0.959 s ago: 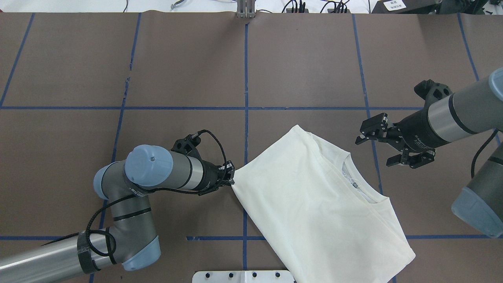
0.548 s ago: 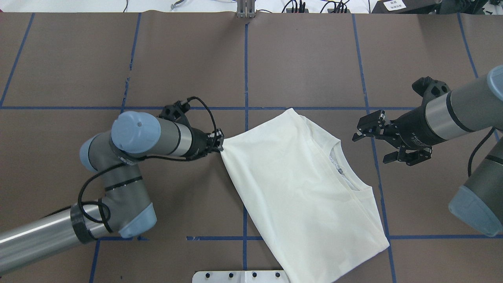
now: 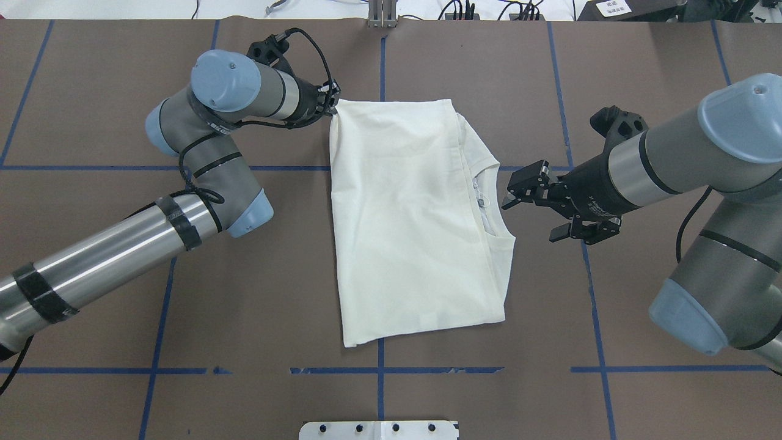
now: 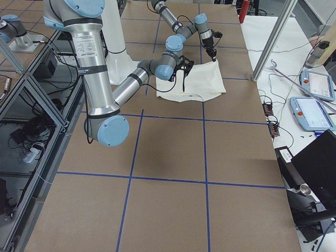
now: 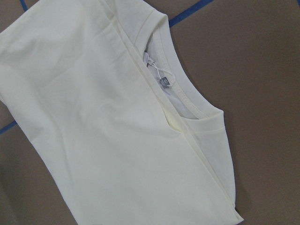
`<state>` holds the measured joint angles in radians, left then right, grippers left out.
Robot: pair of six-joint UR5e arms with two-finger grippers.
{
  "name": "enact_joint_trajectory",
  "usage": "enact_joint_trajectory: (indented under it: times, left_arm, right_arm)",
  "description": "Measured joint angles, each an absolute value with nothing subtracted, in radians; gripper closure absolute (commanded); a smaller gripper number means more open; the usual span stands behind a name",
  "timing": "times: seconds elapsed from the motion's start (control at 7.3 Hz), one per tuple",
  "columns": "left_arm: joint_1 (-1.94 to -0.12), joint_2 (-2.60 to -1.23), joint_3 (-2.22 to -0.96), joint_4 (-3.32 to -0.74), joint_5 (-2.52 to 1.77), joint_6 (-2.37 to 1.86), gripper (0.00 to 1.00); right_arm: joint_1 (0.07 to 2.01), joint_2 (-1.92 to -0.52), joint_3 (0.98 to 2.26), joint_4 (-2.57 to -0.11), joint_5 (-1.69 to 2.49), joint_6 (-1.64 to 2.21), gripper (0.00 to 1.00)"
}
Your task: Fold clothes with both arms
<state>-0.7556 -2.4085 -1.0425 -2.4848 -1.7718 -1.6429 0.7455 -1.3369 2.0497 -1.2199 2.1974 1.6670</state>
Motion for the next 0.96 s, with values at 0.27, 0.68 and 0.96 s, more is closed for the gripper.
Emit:
enact_joint_trajectory:
  times: [0.27,0.68,0.96]
  left_arm:
    - [-0.778,-2.399,-1.077,-2.512,-1.783,-1.612,0.47]
    - [-0.775,-2.243,-1.359,-2.414,-1.855,-1.609,0.46]
    - [-0.770,-2.221,-1.392,-2.400,-1.861,-1.609,0.46]
  right_arm:
    - [0.723,-1.324,2.043,-1.221,2.181,1.667,0.00]
    - [0.576,-1.288,1.976,-1.235,1.974,1.714,0.09]
    - [0.474,-1.284,1.946,-1.284,1.809,1.727,0.16]
